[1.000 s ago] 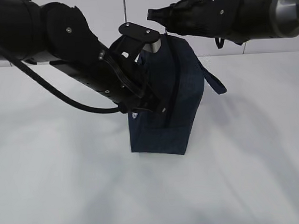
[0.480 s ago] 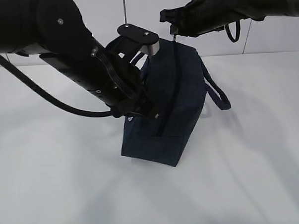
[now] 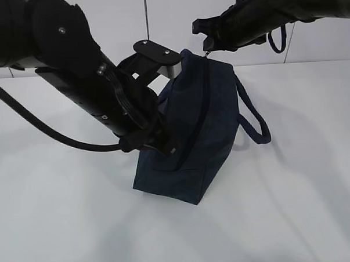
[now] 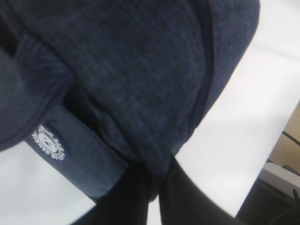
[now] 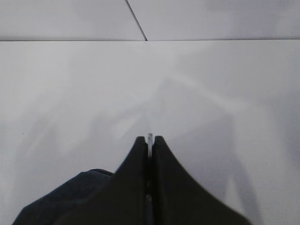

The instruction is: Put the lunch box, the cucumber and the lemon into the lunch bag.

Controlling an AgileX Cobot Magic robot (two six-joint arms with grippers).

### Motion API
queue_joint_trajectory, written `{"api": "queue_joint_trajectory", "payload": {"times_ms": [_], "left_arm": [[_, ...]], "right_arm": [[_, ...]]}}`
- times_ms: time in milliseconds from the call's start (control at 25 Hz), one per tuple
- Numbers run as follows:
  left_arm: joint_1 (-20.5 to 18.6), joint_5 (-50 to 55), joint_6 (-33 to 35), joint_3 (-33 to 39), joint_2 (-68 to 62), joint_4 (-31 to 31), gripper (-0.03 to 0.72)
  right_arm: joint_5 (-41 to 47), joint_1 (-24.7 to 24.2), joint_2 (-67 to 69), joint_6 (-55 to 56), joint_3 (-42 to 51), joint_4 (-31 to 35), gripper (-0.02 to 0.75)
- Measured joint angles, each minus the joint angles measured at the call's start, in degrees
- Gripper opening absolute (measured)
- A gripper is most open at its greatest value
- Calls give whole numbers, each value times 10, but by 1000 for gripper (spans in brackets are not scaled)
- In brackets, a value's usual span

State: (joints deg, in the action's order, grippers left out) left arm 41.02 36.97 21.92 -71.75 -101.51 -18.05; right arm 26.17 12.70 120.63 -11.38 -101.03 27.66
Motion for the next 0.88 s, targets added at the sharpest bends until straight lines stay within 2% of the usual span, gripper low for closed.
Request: {"api": "queue_joint_trajectory", "payload": {"times_ms": [200, 280, 480, 720, 880], "left_arm": [[0, 13, 0, -1, 6, -4, 17], [0, 25, -6, -7, 9, -7, 71], [-4, 78, -62, -54, 16, -9, 274], [-7, 127, -162, -155, 16, 44, 333], [-19, 135, -213, -220, 11, 75, 442]], "right_arm": [[15, 0, 0, 0, -1, 0, 0], [16, 0, 0, 0, -1, 0, 0], [18, -1, 0, 0, -1, 0, 0], [22, -1, 0, 0, -2, 6, 0], [23, -1, 0, 0, -2, 10, 0]]}}
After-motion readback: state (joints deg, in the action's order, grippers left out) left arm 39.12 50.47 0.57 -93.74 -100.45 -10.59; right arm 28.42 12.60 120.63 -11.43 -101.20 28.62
